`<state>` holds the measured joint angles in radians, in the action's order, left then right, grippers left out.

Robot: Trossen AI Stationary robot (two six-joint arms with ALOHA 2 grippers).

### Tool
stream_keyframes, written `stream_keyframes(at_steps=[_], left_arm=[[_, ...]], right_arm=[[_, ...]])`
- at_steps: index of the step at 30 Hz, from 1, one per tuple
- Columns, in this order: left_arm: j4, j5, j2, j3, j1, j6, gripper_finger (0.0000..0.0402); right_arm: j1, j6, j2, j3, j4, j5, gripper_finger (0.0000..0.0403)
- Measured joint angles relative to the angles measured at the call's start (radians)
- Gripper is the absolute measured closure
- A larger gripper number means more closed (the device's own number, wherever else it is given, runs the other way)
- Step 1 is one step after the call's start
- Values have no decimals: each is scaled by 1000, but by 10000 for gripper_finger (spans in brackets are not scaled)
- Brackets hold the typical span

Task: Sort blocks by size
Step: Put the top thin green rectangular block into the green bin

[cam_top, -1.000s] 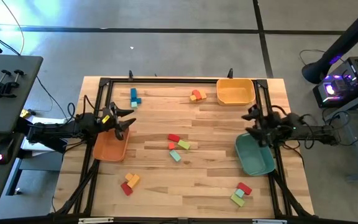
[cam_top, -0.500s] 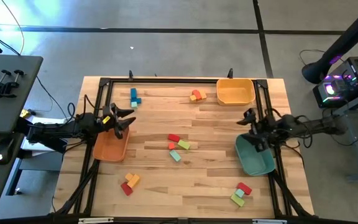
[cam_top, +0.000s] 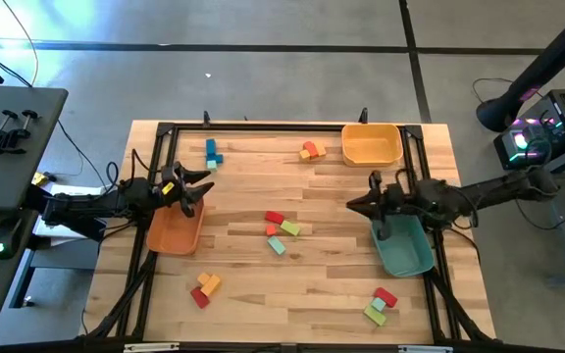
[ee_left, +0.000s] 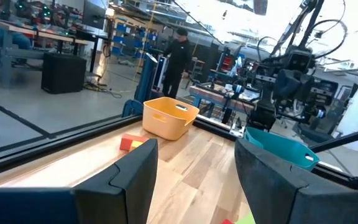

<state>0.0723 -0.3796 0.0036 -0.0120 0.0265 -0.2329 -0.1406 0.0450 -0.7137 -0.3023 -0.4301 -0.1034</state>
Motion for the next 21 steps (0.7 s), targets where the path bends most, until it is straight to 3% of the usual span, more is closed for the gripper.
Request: stream_keyframes(at_steps=[4,10,18,21], left_arm=[[-14,0,0,0,0,1,202],[-13,-22,0,0,0,28,202],[-12,-32,0,0,0,1,202],[-12,-33,0,0,0,1,202]], right_arm=[[-15,24,-73,-167,282,-58,387],[-135,61,-218,-418,656,-162,400],[-250,101,-466,-573,713,-202,381],[-250,135,-551,-643,787,-134,355]])
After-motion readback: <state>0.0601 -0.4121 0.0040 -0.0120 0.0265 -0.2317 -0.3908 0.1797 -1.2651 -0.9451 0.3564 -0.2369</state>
